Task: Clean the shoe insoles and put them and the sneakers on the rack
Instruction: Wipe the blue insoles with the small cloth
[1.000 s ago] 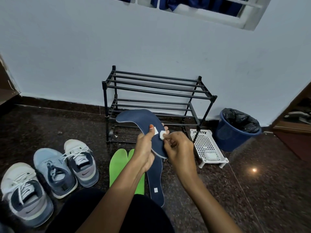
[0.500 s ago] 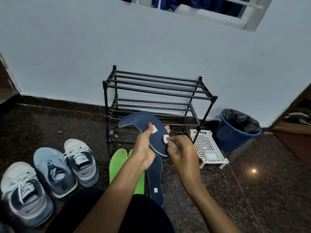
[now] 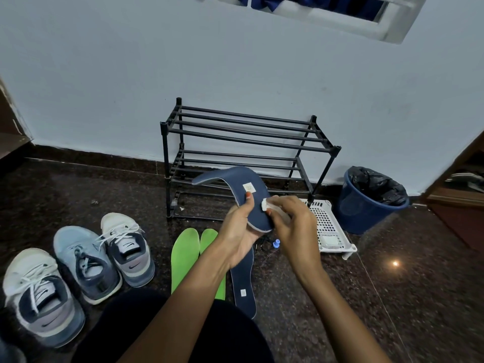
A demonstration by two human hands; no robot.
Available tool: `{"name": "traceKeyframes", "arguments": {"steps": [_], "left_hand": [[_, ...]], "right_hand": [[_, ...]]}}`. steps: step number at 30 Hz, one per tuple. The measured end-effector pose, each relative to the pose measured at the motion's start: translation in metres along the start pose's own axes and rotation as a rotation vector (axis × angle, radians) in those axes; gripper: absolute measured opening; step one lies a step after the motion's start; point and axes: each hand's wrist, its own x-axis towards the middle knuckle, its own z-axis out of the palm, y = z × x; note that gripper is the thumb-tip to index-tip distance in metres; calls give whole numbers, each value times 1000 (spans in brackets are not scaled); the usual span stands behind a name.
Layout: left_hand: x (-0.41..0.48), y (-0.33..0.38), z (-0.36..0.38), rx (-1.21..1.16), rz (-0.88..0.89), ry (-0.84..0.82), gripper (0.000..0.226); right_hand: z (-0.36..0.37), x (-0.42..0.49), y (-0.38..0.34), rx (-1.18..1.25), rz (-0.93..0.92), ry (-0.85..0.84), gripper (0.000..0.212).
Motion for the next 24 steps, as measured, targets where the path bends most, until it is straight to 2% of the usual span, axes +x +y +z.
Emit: {"name": "traceKeyframes", "arguments": {"steps": [4,7,14,21,24], "left_hand": [[-1,2,0,3,-1,-38,48],[-1,2,-1,-20,8,-21,51],[-5,0,3,-20,-17,-95,58],[1,1,-3,-6,53,-43,48],[1,1,-1,0,54,-49,47]], "right_hand": [[7,-9,0,-108,-113,-95,13],[10,-18,-1,-43,-92,-132,13],[3,-13,0,-58,-55,-83,11],[1,-28,-13,53,-89,-136,14],[-1,-25,-9,13,-69,-147,13]]}}
